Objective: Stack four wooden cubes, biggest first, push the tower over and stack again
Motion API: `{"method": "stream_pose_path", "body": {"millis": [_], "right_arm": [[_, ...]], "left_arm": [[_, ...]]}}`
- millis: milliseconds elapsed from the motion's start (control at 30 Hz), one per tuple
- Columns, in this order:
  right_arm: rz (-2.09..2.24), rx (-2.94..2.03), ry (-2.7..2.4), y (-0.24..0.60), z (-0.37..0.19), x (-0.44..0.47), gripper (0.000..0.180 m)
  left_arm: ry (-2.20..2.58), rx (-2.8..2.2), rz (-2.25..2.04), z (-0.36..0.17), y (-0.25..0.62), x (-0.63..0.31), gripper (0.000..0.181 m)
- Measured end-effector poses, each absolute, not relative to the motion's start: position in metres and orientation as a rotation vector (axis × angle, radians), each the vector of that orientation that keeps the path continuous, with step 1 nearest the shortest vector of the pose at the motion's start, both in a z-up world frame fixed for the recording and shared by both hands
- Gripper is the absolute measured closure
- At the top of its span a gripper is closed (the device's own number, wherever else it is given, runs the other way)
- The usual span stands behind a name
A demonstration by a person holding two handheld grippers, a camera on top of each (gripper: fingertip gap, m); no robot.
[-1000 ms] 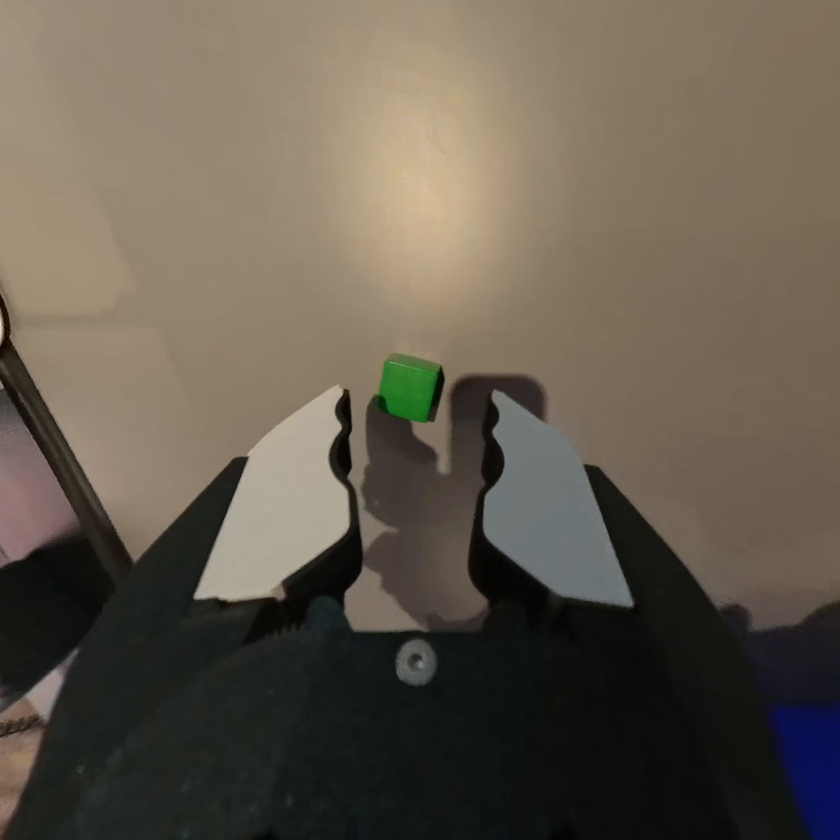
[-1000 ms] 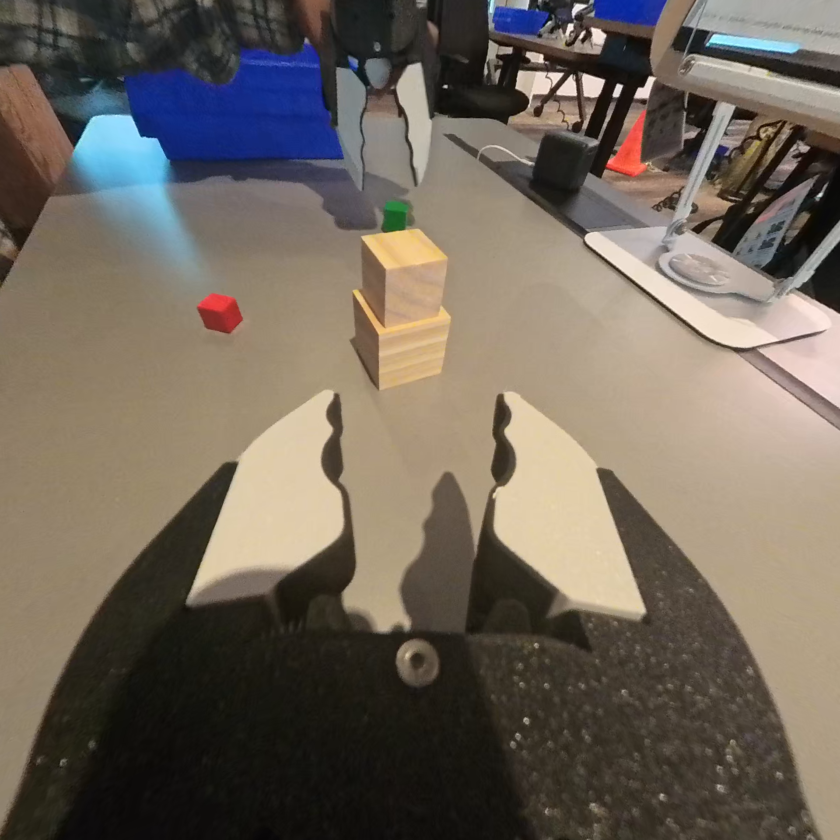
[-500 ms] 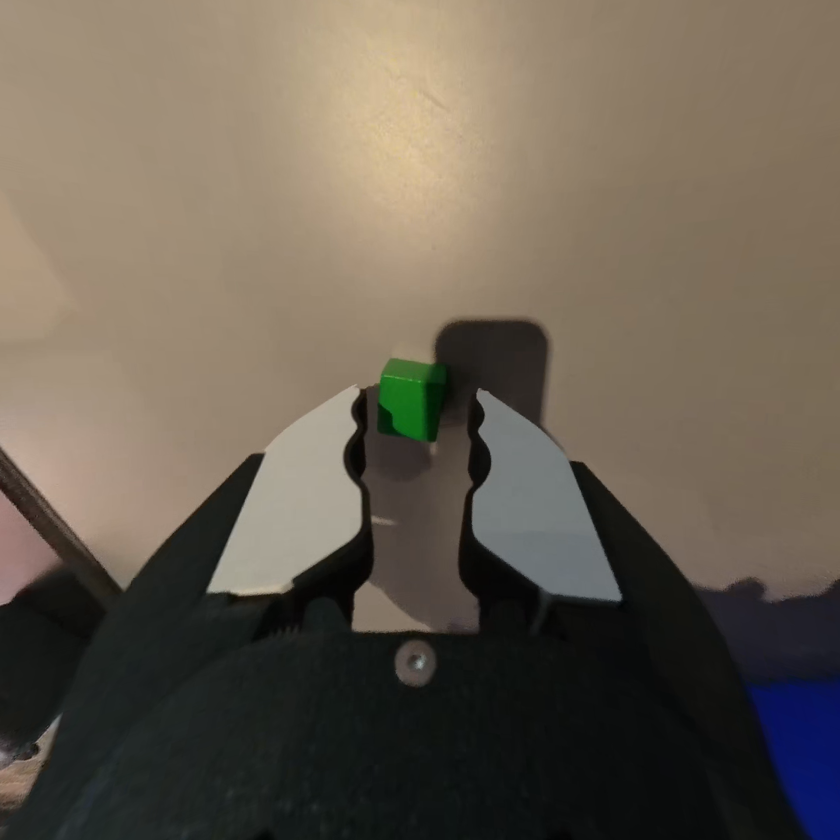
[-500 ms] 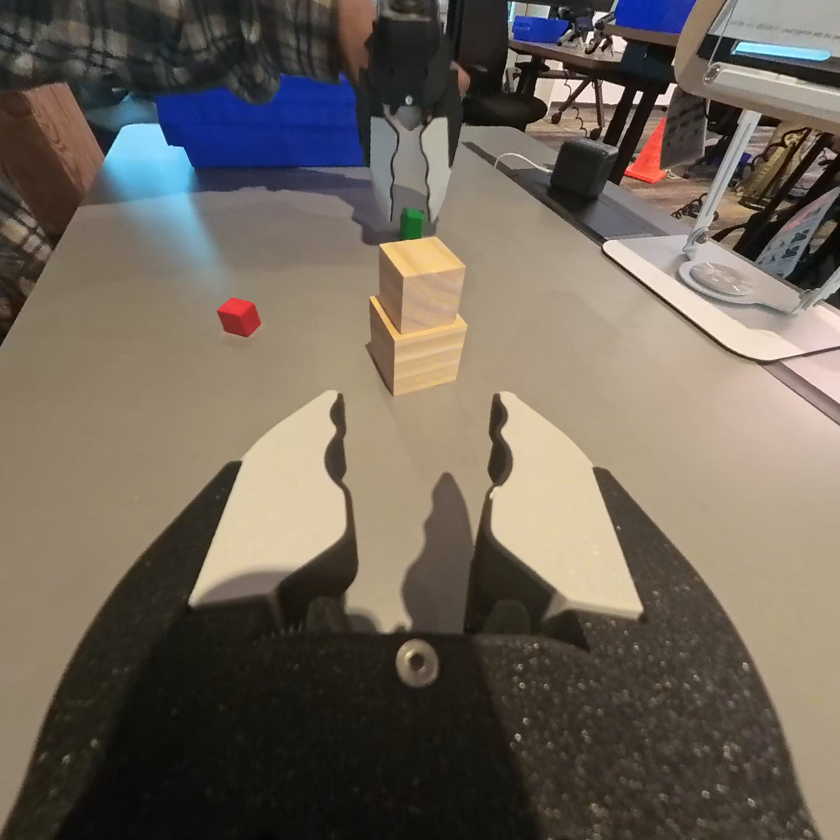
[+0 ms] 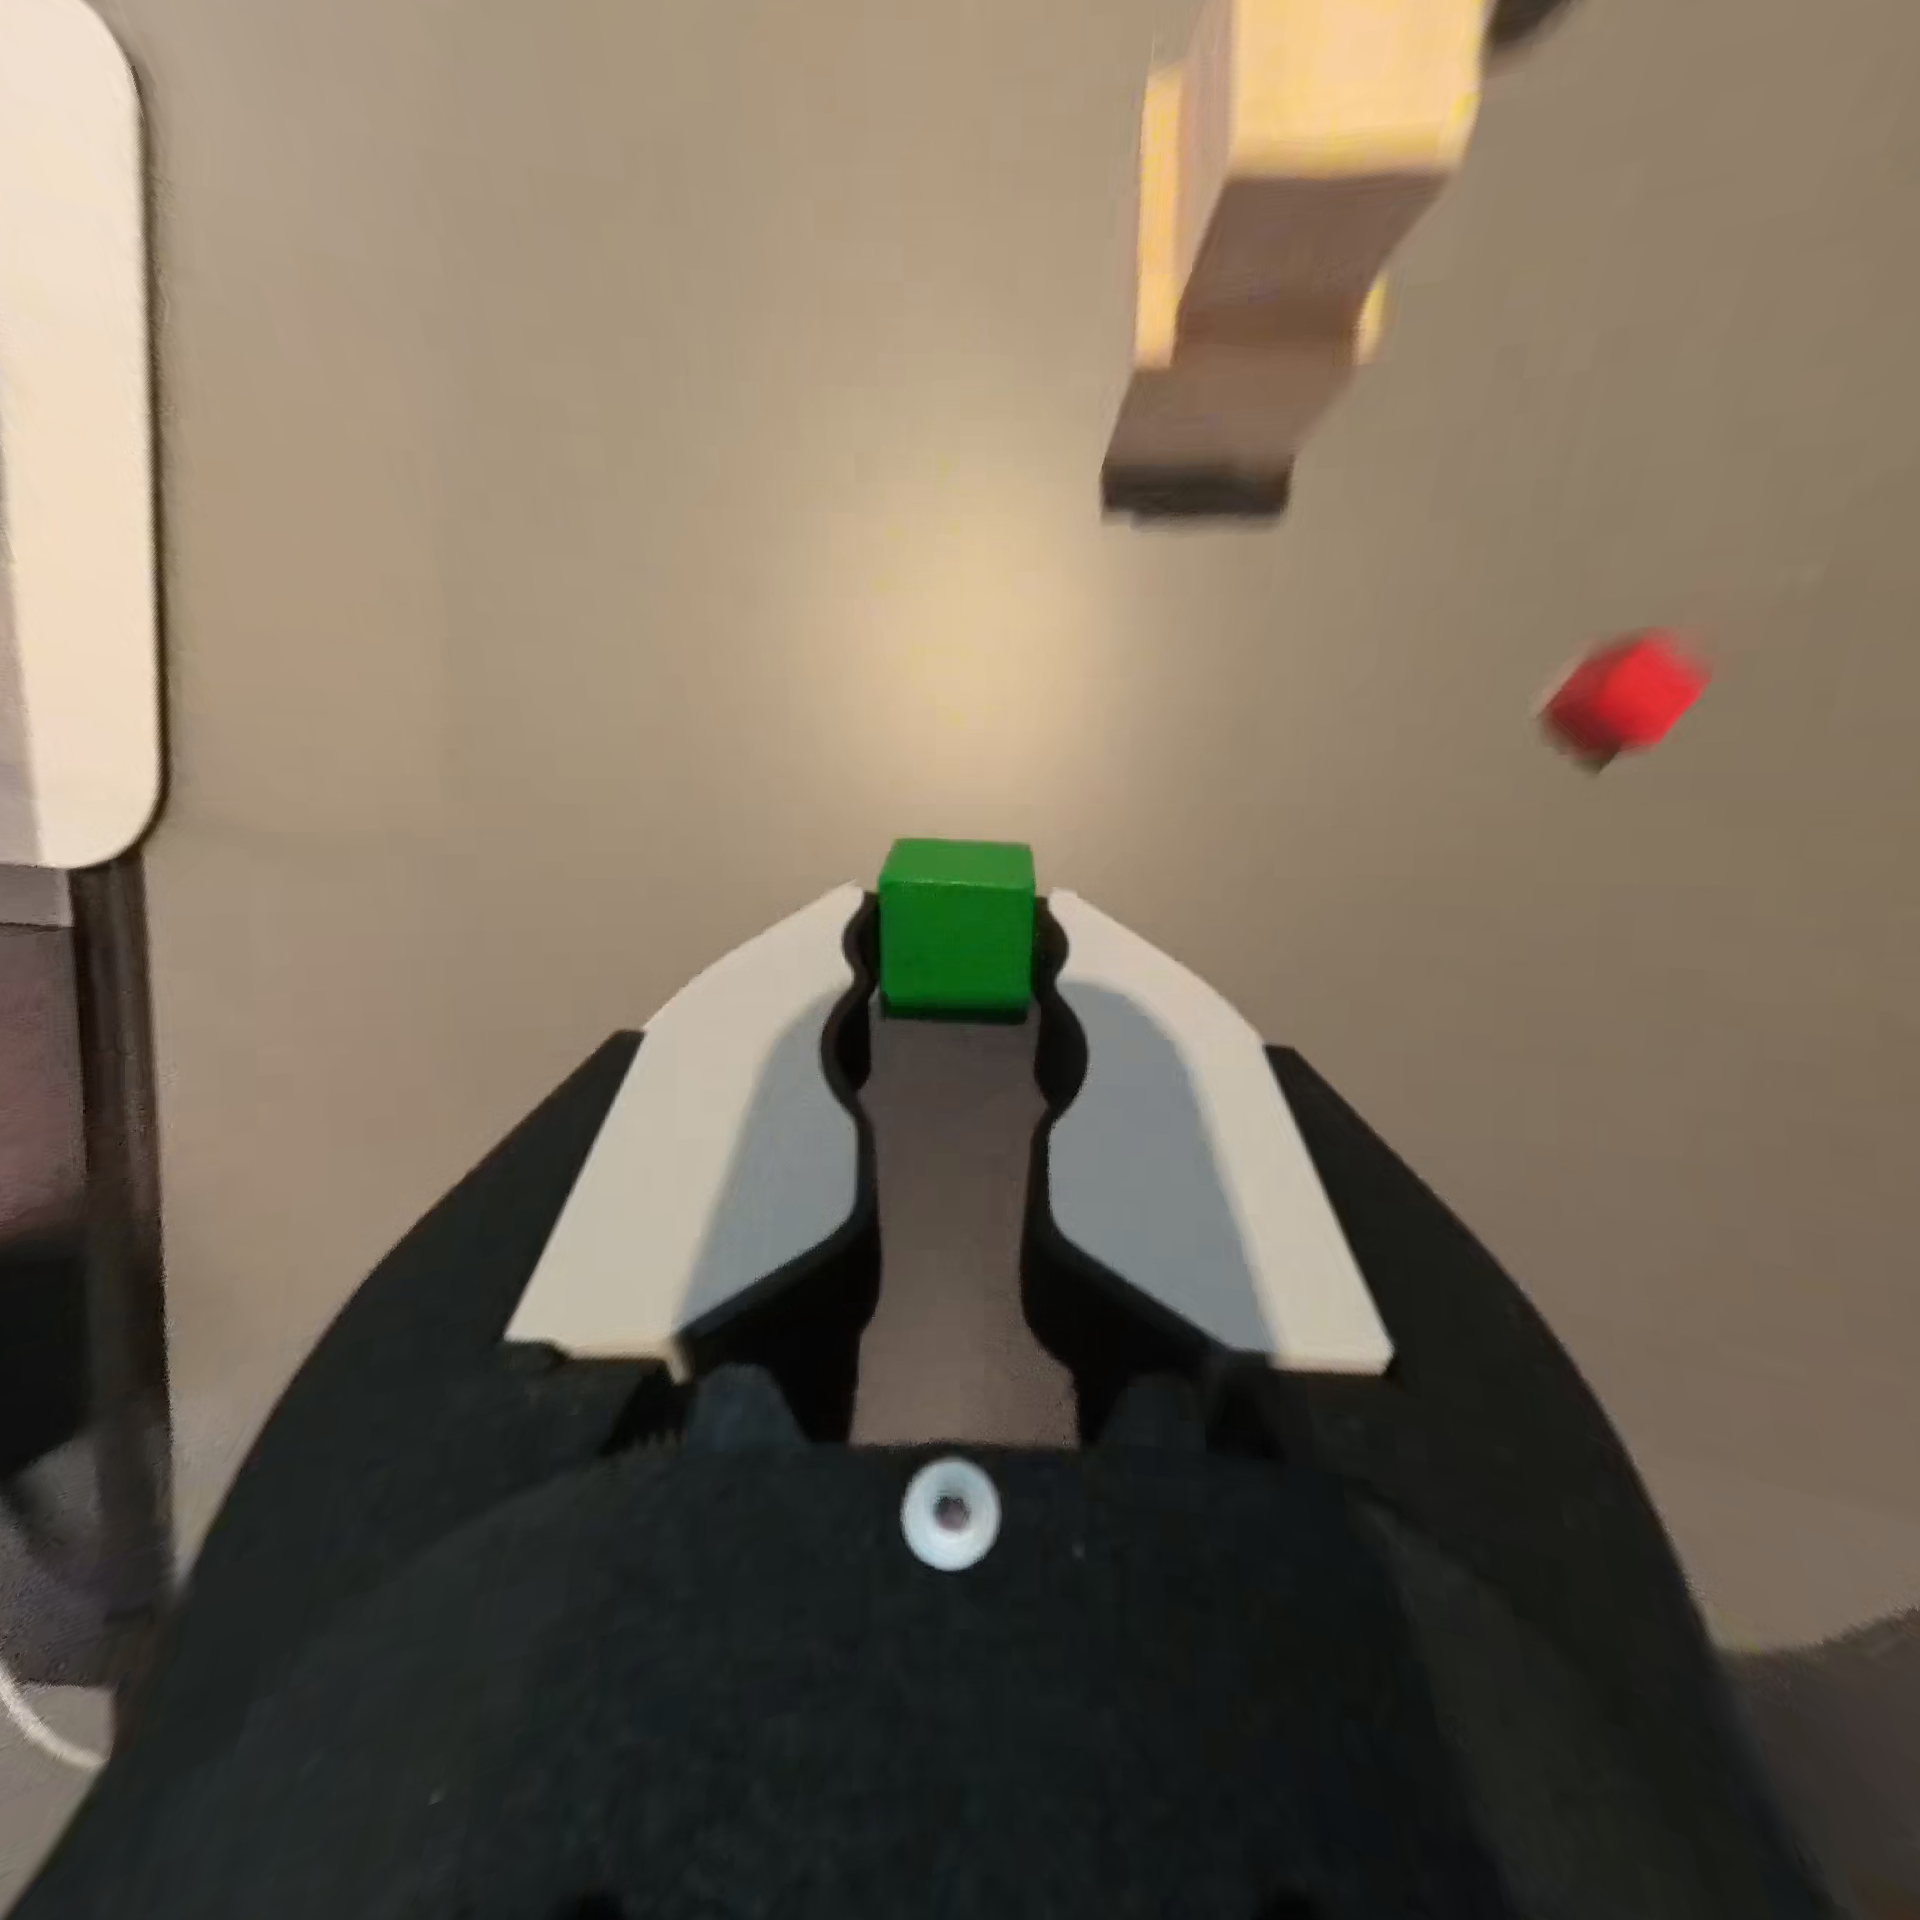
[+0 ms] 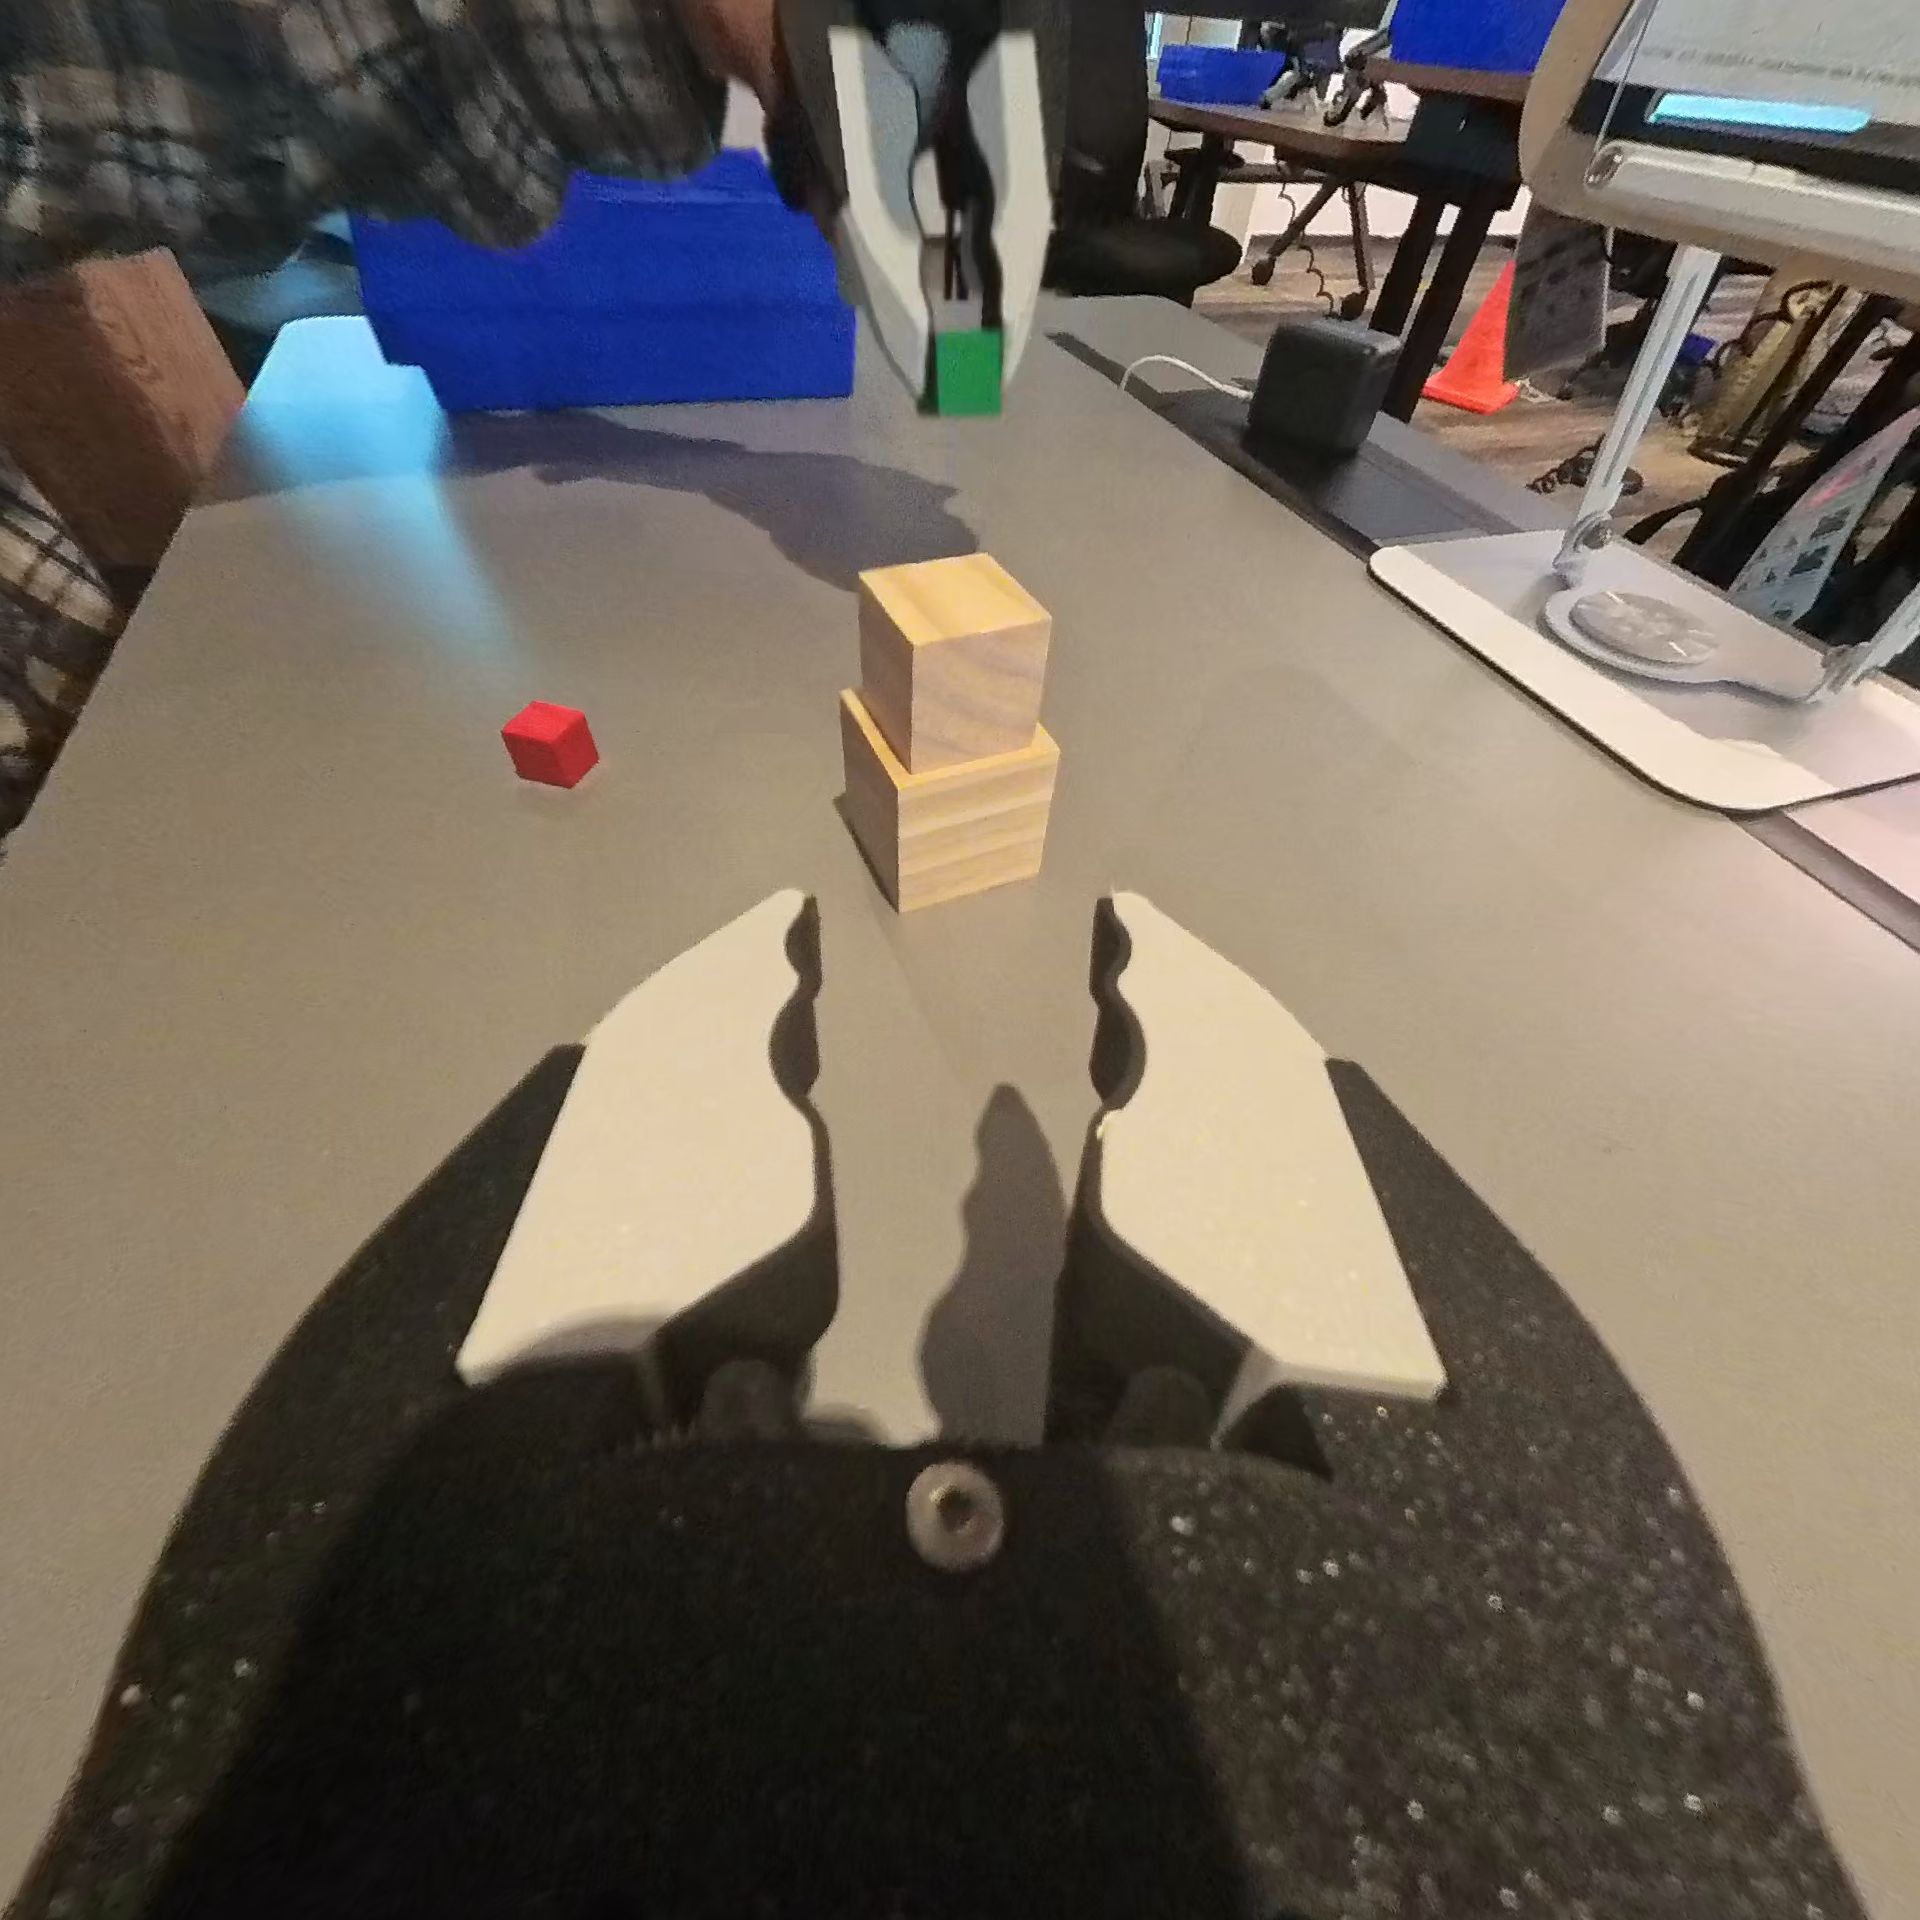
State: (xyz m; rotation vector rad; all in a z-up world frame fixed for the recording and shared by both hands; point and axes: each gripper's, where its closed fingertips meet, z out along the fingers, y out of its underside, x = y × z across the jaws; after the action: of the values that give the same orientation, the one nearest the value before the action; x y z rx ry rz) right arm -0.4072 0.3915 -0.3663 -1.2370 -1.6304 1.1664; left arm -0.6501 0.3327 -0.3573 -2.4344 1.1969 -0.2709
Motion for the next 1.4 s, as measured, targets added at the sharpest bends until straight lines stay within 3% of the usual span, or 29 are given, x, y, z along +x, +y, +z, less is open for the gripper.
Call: {"method": "stream_pose_path", "body": {"millis": [233,467,1400], "right_arm": [[1.165,-1.274,-1.641,0.391,-0.371,-0.407,0.131],[1.171,-1.291,-1.647,0.39,-0.373,-0.406,0.133],[1.193,-1.267,-1.668,0.384,-0.369,-0.405,0.138]], "left_arm": [[1.088,-2.533,-0.237,-0.311,0.343,-0.56,0.153],[1.055,-2.615,-0.205,-0.318,0.36,-0.513,0.153],[1.248,-2.682,-0.111,-0.356,0.366,-0.506,0.153]]}}
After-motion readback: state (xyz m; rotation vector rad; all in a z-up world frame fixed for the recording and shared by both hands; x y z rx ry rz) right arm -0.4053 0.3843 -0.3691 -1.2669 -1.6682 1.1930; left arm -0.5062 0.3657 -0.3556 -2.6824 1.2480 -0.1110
